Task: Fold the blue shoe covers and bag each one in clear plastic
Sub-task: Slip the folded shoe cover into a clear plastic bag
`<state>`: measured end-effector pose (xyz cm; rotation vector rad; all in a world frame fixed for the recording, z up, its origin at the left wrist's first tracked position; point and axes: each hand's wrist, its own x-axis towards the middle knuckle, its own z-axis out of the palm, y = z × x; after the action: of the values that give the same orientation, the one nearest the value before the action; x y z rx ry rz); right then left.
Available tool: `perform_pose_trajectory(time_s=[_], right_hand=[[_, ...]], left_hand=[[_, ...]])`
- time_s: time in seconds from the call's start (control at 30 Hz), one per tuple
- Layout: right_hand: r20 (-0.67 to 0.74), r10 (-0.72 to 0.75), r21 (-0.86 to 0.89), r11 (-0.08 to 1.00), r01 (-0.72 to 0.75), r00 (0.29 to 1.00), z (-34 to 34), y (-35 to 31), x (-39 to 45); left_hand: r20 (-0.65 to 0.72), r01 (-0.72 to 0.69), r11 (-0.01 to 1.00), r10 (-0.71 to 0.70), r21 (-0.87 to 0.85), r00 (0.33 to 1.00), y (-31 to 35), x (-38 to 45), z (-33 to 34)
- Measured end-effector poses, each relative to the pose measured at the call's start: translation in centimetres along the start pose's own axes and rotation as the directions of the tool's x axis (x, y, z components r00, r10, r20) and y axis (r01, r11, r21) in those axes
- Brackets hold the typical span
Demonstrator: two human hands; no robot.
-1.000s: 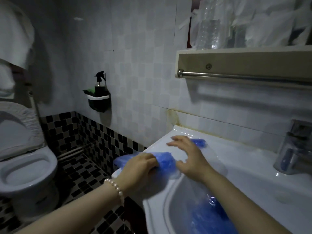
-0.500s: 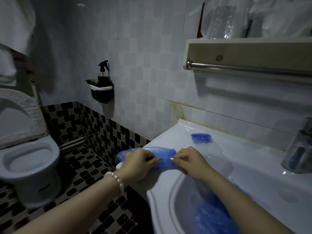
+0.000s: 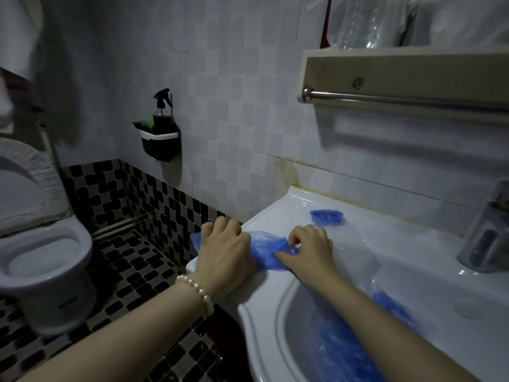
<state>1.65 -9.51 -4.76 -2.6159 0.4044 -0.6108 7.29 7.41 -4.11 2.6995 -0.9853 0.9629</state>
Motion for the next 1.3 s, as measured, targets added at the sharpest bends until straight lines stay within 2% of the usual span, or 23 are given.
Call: perform_pose_trajectory(time_s=[0.07,0.13,0.17,0.2,0.23,0.27,0.5,0.57,0.63,0.77,0.83,0.9,0.97,1.07,1.13,1.2,1.23,1.3], right_hand=[[-0.031,-0.095,0.114,0.989,0.098,0.995,0.3,0.6,0.2],[0.057,-0.126,0.211,0.971,0.112,0.990,0.5,1.0,0.5],[0.130,-0.114,0.265,0.961,0.076,0.985,0.5,1.0,0.6],[0.197,-0.090,0.308,0.951,0.026,0.976,0.5,1.0,0.9],[0.243,-0.072,0.333,0.943,-0.014,0.967,0.5,1.0,1.1],[0.272,-0.057,0.338,0.940,-0.040,0.961,0.3,0.9,1.5],[0.426,0.008,0.372,0.910,-0.184,0.904,-1.1,-0.1,2.7],[0.430,0.028,0.412,0.883,-0.224,0.902,-1.2,-0.4,2.6],[0.376,0.053,0.436,0.871,-0.227,0.925,-0.8,-0.4,2.6],[0.272,0.109,0.463,0.856,-0.229,0.956,0.3,-0.1,2.5],[0.223,0.119,0.464,0.860,-0.213,0.968,0.5,0.0,2.2],[0.163,0.098,0.480,0.862,-0.166,0.982,0.6,0.0,2.0],[0.113,0.099,0.491,0.860,-0.142,0.989,0.8,0.1,1.8],[0.079,0.071,0.449,0.888,-0.099,0.994,1.0,0.2,1.7],[0.129,-0.012,0.388,0.921,-0.039,0.992,0.3,0.5,1.6],[0.272,-0.088,0.376,0.926,-0.021,0.958,-0.9,1.2,1.8],[0.356,-0.098,0.394,0.918,-0.054,0.929,-1.6,1.5,1.8],[0.401,-0.090,0.349,0.935,-0.061,0.912,-2.4,2.0,1.9]], left_hand=[[-0.120,-0.142,0.988,0.134,-0.065,0.984,-0.3,0.3,0.6],[-0.073,-0.205,0.945,0.192,-0.254,0.979,-0.6,1.0,1.2],[0.022,-0.146,0.900,0.170,-0.411,0.985,-0.9,1.2,1.2],[0.145,-0.029,0.824,0.134,-0.566,0.980,-1.2,1.3,1.3],[0.266,0.099,0.742,0.110,-0.663,0.958,-1.5,1.4,1.2],[0.329,0.183,0.675,0.093,-0.715,0.940,-1.8,1.4,1.3],[0.356,0.338,0.517,-0.069,-0.787,0.932,-1.6,1.5,1.7],[0.363,0.333,0.557,-0.060,-0.761,0.930,-1.6,1.6,1.7],[0.349,0.298,0.618,-0.041,-0.727,0.936,-1.7,1.5,1.5],[0.225,0.208,0.677,-0.064,-0.706,0.972,-1.8,1.1,1.2],[0.168,0.117,0.736,-0.005,-0.667,0.986,-1.8,0.8,1.2],[0.088,-0.035,0.788,0.113,-0.615,0.990,-1.7,0.7,1.4],[0.046,-0.139,0.799,0.204,-0.586,0.978,-1.7,0.6,1.7],[0.006,-0.183,0.802,0.226,-0.569,0.974,-1.6,0.5,2.1],[0.025,-0.165,0.810,0.216,-0.563,0.976,-1.5,0.5,2.1],[0.032,-0.168,0.819,0.221,-0.548,0.975,-1.5,0.6,2.1],[0.033,-0.172,0.817,0.227,-0.550,0.973,-1.5,0.5,2.1],[0.023,-0.194,0.811,0.247,-0.552,0.969,-1.5,0.4,1.6]])
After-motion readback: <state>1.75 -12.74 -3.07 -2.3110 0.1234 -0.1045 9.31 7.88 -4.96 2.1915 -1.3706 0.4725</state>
